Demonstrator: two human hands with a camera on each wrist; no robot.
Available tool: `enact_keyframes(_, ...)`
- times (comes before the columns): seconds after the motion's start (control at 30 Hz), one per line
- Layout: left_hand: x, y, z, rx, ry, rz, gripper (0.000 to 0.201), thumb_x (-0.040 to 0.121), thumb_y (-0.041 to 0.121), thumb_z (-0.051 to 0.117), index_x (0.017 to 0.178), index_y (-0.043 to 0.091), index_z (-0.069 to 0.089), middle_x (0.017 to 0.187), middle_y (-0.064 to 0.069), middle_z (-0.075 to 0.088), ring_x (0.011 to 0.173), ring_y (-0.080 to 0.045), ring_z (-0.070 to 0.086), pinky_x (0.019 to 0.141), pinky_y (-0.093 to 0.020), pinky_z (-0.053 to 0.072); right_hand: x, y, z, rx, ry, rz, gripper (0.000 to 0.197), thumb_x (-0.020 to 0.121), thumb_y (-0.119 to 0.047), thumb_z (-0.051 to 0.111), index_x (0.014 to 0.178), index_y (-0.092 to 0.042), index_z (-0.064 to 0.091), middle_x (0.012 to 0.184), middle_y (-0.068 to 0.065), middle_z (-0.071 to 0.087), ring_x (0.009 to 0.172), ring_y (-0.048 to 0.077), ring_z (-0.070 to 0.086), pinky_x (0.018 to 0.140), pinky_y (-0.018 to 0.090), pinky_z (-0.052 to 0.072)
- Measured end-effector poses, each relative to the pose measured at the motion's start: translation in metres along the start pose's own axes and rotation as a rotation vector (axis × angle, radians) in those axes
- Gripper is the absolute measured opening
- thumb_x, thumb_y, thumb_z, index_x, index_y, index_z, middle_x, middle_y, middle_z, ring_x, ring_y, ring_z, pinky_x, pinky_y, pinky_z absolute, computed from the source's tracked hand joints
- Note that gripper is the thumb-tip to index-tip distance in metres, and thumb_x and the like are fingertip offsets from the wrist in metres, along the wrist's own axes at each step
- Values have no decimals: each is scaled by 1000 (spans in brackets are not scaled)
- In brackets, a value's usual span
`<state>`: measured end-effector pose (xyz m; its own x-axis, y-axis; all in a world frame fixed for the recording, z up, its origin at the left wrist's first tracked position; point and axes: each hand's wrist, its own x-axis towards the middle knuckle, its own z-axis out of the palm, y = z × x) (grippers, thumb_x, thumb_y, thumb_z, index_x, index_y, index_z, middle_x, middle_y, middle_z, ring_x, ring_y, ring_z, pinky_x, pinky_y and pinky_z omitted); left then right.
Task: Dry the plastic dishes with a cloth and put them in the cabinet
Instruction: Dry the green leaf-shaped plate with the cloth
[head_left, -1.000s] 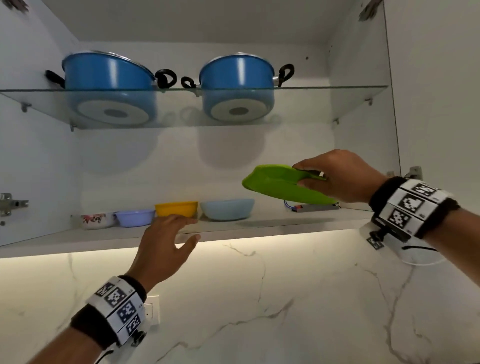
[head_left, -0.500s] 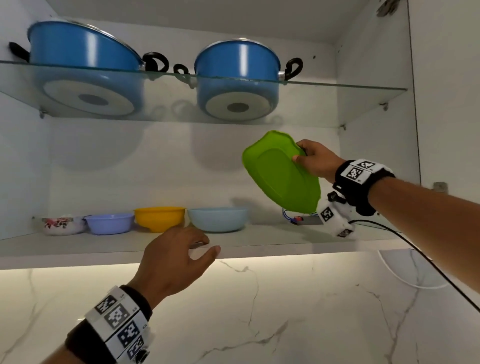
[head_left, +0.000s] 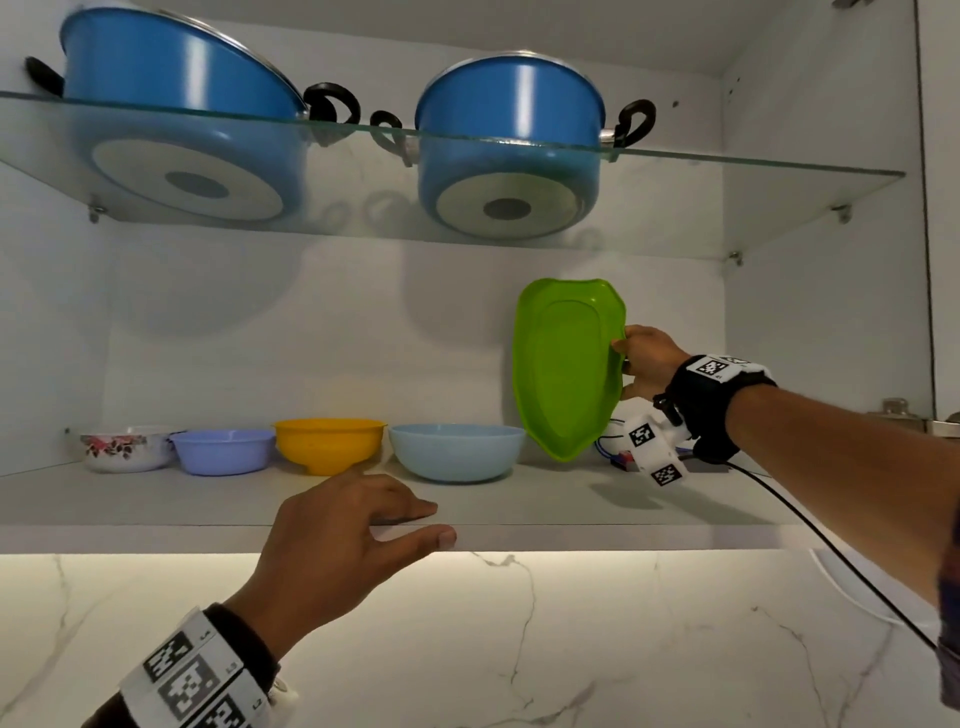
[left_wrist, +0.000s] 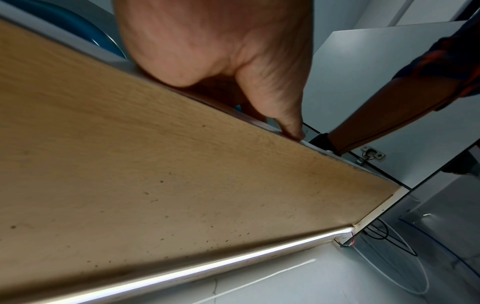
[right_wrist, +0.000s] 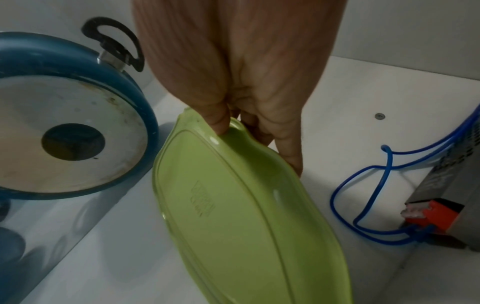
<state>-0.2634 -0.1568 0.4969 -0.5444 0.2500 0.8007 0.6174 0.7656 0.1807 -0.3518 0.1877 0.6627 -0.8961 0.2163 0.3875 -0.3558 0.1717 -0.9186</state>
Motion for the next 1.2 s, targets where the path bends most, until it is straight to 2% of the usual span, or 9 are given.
enact_keyframes(0.17, 1, -3, 1, 16, -6, 10, 78, 58, 103, 23, 99, 56, 71, 96, 41, 62, 102, 14, 51, 73, -8, 37, 17, 12, 0, -13, -63, 50, 26, 106, -6, 33, 108, -10, 58, 124, 13, 56, 116, 34, 52, 99, 70, 40)
enact_keyframes(0.23, 3, -4, 1, 24, -16, 6, 80, 55, 104, 22, 100, 58, 70, 98, 40, 62, 102, 14, 50, 74, -7, 36, 23, 17, 0, -16, -83, 65, 25, 107, -7, 34, 108, -11, 58, 128, 14, 55, 119, 35, 52, 99, 70, 41)
enact_keyframes(0.43, 4, -5, 1, 18, -16, -7, 78, 53, 105, 24, 97, 59, 70, 94, 43, 60, 103, 16, 49, 72, -8, 36, 39, 26, 0, -50, -59, 84, 23, 106, -8, 35, 112, -11, 58, 122, 12, 57, 110, 32, 55, 99, 65, 44)
enact_keyframes(0.57, 4, -5, 1, 9, -10, -5, 67, 55, 103, 28, 93, 64, 67, 93, 47, 58, 106, 17, 48, 71, -8, 36, 49, 30, 0, -54, -44, 102, 27, 107, -9, 34, 92, -15, 56, 105, 8, 57, 90, 25, 56, 96, 53, 45)
enact_keyframes(0.7, 1, -4, 2, 10, 9, 8, 61, 60, 101, 32, 93, 64, 67, 94, 46, 59, 108, 16, 48, 71, -9, 36, 53, 32, 2, -89, -56, 111, 27, 107, -12, 34, 89, -19, 53, 96, 4, 55, 85, 22, 54, 87, 46, 45)
enact_keyframes(0.9, -1, -3, 3, -2, 33, 16, 56, 66, 97, 37, 95, 61, 69, 97, 43, 62, 106, 14, 51, 72, -14, 42, 56, 33, 4, -115, -59, 108, 21, 108, -15, 34, 107, -21, 54, 102, 6, 55, 85, 24, 56, 88, 45, 46)
enact_keyframes(1.03, -2, -3, 3, -4, 33, 15, 58, 66, 97, 35, 95, 61, 70, 96, 41, 63, 104, 14, 52, 72, -13, 41, 58, 34, 2, -115, -37, 105, 20, 106, -19, 38, 122, -24, 50, 107, 9, 55, 89, 26, 56, 88, 46, 47)
enact_keyframes(1.13, -2, -3, 3, 2, 35, 12, 56, 67, 96, 36, 95, 61, 69, 94, 43, 62, 105, 15, 51, 71, -11, 38, 57, 31, 1, -94, -31, 118, 13, 105, -22, 44, 115, -25, 51, 103, 8, 54, 84, 23, 55, 87, 44, 47)
enact_keyframes(1.2, -1, -3, 3, -13, 45, 11, 53, 66, 97, 37, 94, 64, 67, 90, 49, 57, 110, 15, 48, 69, -11, 38, 57, 31, -1, -87, -42, 120, 8, 104, -26, 48, 110, -25, 52, 109, 10, 52, 84, 23, 55, 82, 42, 49)
